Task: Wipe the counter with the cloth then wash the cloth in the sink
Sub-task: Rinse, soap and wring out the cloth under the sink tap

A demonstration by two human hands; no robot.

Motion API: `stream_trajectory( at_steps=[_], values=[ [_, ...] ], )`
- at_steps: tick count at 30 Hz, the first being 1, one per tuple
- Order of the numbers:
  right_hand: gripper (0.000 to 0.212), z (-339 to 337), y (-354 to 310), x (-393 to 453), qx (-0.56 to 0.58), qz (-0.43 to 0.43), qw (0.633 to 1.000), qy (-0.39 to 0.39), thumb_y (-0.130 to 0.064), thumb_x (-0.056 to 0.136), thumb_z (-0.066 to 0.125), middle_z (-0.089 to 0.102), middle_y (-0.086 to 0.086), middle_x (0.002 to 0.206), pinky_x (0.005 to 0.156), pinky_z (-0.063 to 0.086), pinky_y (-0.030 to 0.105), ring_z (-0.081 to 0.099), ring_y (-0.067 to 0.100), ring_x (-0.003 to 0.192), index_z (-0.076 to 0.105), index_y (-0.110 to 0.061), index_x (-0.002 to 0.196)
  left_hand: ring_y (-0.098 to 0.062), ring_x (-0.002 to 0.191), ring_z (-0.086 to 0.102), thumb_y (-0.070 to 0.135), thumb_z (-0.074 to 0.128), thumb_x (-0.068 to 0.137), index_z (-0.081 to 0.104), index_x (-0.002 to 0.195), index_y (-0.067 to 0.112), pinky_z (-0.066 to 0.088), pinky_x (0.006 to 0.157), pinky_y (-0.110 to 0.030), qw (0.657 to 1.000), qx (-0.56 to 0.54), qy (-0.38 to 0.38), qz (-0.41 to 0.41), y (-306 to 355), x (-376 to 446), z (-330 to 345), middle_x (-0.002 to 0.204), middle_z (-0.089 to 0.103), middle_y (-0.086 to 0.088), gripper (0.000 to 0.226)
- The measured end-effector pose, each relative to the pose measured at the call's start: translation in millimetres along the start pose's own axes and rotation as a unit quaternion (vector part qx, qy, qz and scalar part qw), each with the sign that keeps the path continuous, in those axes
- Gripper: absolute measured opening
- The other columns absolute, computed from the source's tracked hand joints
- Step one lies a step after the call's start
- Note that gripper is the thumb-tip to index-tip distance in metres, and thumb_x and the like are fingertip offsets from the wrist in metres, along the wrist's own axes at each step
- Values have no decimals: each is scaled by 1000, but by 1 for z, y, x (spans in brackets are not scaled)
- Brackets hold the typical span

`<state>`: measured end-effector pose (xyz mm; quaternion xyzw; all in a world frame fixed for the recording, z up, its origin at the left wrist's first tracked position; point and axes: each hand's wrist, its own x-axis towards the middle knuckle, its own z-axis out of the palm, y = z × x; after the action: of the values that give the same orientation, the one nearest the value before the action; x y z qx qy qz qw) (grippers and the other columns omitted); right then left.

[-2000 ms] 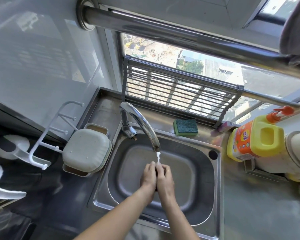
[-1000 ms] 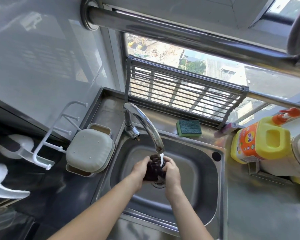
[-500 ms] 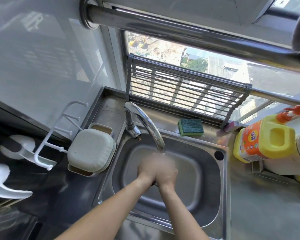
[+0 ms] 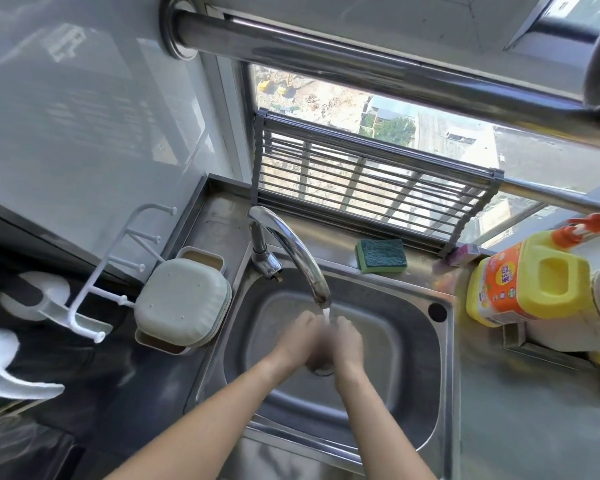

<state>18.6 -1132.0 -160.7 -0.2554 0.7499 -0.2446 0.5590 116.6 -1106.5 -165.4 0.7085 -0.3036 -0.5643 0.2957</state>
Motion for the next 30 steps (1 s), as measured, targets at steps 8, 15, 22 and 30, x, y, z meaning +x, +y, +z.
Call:
stream_trajectory(
  at_steps=[8,15,22,30],
  values=[
    [32,8,26,-18,-74,-55,995,-49,-56,92,41,73,-1,98,86,59,47,69,23,95,66,-37,95,-28,74,67,77,32,79,64,107,25,52,54,-30,970,-137,40,-196,-8,4,-1,98,72,-12,67],
    [42,7,10,-23,-101,-125,987,17,-60,89,63,72,-6,74,76,52,34,68,15,78,65,-20,79,-24,76,70,64,43,93,77,80,15,50,58,-27,970,-160,62,-170,1,2,20,84,77,-7,61],
    [39,4,0,-21,-121,-131,983,50,-33,96,62,68,7,67,67,40,33,64,32,77,58,-20,59,-16,49,57,41,50,93,74,77,13,36,40,-16,984,-107,67,-125,6,0,18,60,66,2,40],
    [39,-2,-6,-18,-77,-51,996,-10,-20,96,52,66,8,67,64,45,35,58,27,71,63,-10,60,-13,70,54,30,38,98,57,67,16,41,68,-32,997,29,-44,61,11,-11,-2,65,60,6,39]
  ],
)
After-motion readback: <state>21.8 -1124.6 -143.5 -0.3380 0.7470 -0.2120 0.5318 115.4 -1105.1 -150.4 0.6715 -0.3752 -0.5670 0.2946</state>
